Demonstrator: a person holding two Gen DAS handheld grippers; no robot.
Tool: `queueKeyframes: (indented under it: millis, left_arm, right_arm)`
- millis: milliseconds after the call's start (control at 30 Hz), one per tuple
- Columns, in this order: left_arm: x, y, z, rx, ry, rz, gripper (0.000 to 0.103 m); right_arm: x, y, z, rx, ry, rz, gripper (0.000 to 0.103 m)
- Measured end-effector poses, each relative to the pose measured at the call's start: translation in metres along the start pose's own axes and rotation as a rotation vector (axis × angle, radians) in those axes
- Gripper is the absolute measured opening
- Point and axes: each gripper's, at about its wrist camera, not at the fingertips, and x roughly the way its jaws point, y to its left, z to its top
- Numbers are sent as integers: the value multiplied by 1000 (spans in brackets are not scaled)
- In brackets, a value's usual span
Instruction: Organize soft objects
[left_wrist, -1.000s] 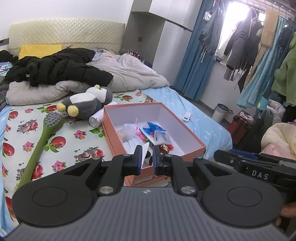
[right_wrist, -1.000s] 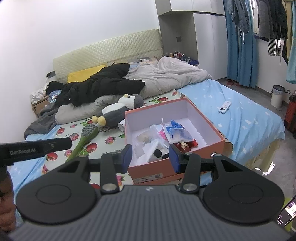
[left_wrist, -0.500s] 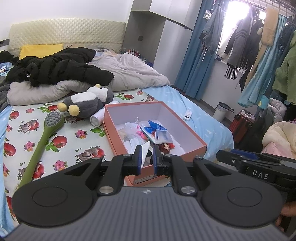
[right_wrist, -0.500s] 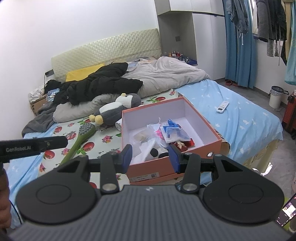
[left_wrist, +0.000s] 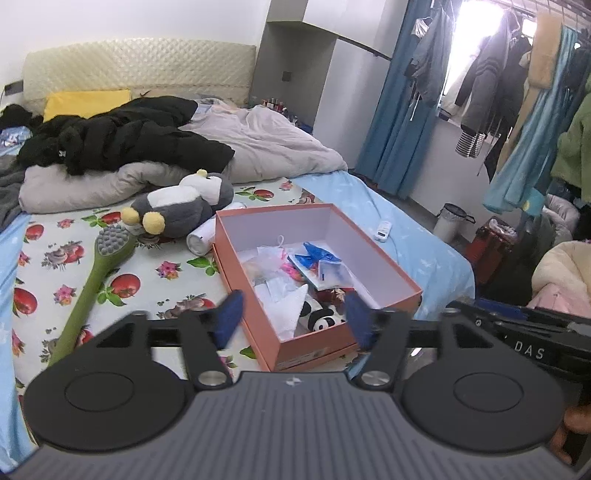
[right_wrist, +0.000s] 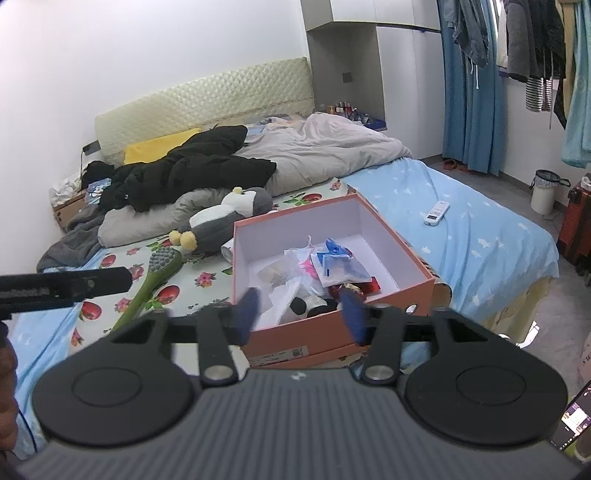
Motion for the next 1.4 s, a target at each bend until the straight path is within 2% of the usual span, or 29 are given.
queueKeyframes:
  millis: [33,67,200,400,700,967,1400]
  left_arm:
    - [0,1,0,-7,2,-1,85]
    - [1,3,1,-16,3,-9,91]
    - [5,5,3,-30,21,-51,100]
    - [8,4,0,-18,28,-19,103]
    - [15,11,-2,-30,44,6,103]
    - [25,10,2,-35,57,27,103]
    - [29,8,2,-41,63,27,103]
  right_arm:
    - [0,-1,0,2,-6,-1,84]
    - [1,-2,0,3,-13,-2,87]
    - [7,-4,-1,2,-3,-35,87]
    - [13,-3,-4,-1,18,-35,87]
    - [18,-3,-2,1,11,-66,87]
    - [25,-2,-2,0,21,-53,87]
    - [22,-7,-2,18,17,-75,88]
